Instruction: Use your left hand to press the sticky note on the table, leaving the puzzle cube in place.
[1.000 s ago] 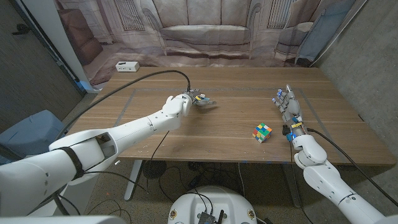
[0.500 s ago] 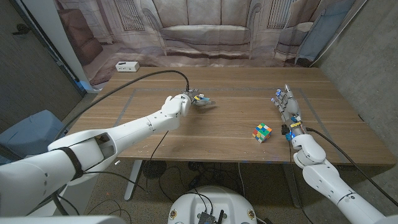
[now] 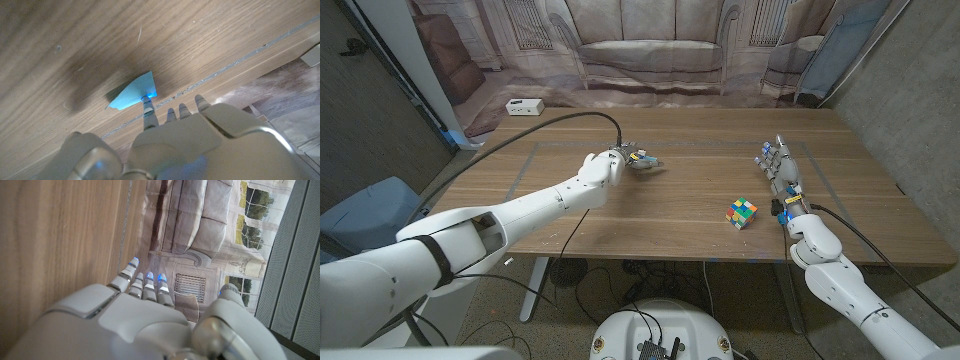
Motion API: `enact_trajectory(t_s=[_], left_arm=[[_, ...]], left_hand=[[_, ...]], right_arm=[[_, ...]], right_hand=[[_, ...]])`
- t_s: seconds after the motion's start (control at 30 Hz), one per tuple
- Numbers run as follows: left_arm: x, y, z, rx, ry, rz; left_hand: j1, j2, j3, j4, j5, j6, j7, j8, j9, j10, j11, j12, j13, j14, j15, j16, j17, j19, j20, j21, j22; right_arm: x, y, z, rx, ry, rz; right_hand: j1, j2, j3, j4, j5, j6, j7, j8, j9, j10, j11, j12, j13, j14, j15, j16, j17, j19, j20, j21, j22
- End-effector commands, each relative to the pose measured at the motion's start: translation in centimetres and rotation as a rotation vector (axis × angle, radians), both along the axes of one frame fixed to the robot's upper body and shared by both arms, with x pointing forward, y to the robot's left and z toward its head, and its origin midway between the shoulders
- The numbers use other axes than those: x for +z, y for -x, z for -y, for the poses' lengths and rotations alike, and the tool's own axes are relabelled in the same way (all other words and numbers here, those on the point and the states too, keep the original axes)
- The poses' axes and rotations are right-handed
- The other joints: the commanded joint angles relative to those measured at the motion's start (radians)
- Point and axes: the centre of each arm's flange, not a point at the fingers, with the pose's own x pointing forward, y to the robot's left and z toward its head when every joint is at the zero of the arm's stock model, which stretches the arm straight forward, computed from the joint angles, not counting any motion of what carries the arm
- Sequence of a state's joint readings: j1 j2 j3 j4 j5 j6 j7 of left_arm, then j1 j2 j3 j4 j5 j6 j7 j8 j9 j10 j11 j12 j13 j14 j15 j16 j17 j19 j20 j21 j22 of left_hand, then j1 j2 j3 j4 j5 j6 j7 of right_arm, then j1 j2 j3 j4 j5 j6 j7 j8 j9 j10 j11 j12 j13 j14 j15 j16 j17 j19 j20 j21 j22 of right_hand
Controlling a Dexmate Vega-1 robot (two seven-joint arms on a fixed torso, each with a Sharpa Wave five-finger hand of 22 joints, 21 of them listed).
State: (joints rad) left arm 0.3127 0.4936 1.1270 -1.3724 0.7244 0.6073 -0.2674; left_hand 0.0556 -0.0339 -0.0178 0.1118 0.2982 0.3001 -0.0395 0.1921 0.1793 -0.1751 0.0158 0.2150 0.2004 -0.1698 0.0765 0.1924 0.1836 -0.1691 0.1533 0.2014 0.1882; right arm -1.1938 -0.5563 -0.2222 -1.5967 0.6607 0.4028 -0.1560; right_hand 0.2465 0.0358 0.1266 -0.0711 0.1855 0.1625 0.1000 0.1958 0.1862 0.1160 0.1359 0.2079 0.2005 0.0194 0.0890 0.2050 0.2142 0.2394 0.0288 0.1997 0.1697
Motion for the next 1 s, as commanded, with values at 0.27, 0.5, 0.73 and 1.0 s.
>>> enact_trajectory(t_s=[0.27,0.5,0.73,1.0], left_arm=[[-0.05,-0.31,-0.45,0.015,0.002,-0.005],[0.02,-0.28,-0.52,0.019,0.003,0.0],[0.04,-0.15,-0.85,0.027,0.008,0.002],[0.24,-0.1,-1.23,0.037,0.007,0.005]], left_hand=[[0.006,0.011,-0.011,0.003,0.002,0.02,0.006,0.004,0.002,-0.074,-0.006,0.01,0.001,-0.142,-0.004,0.003,0.003,-0.262,0.001,0.008,0.003],[0.007,0.013,-0.013,0.003,0.003,0.018,0.006,0.003,0.002,-0.074,-0.006,0.01,0.001,-0.143,-0.005,0.003,0.003,-0.261,0.0,0.008,0.003],[0.008,0.014,-0.015,0.003,0.003,0.017,0.006,0.002,0.002,-0.075,-0.006,0.009,0.001,-0.143,-0.006,0.002,0.003,-0.262,0.002,0.008,0.003],[0.009,0.016,-0.016,0.003,0.003,0.018,0.005,0.002,0.002,-0.074,-0.005,0.01,0.001,-0.141,-0.005,0.002,0.003,-0.261,0.002,0.008,0.003]], right_arm=[[-0.04,-0.35,-0.05,0.004,-0.001,-0.003],[-0.12,-0.36,-0.03,0.004,-0.001,-0.004],[-0.12,-0.33,-0.05,0.005,-0.003,-0.004],[-0.07,-0.35,-0.2,0.007,0.001,-0.007]], right_hand=[[-0.006,0.004,0.0,-0.006,0.006,0.009,0.0,0.001,0.002,0.01,0.002,-0.001,0.001,0.002,0.006,0.004,-0.001,0.005,0.006,-0.002,0.004],[-0.006,0.003,0.0,-0.007,0.006,0.009,0.001,0.001,0.002,0.01,0.002,-0.001,0.001,0.003,0.006,0.004,-0.001,0.005,0.005,-0.002,0.004],[-0.007,0.003,-0.001,-0.007,0.006,0.008,0.001,0.001,0.002,0.01,0.001,-0.001,0.001,0.001,0.005,0.003,-0.001,0.005,0.006,-0.002,0.004],[-0.007,0.004,-0.001,-0.008,0.006,0.009,0.002,0.001,0.002,0.01,0.001,-0.001,0.001,0.002,0.005,0.003,-0.001,0.005,0.006,-0.002,0.004]])
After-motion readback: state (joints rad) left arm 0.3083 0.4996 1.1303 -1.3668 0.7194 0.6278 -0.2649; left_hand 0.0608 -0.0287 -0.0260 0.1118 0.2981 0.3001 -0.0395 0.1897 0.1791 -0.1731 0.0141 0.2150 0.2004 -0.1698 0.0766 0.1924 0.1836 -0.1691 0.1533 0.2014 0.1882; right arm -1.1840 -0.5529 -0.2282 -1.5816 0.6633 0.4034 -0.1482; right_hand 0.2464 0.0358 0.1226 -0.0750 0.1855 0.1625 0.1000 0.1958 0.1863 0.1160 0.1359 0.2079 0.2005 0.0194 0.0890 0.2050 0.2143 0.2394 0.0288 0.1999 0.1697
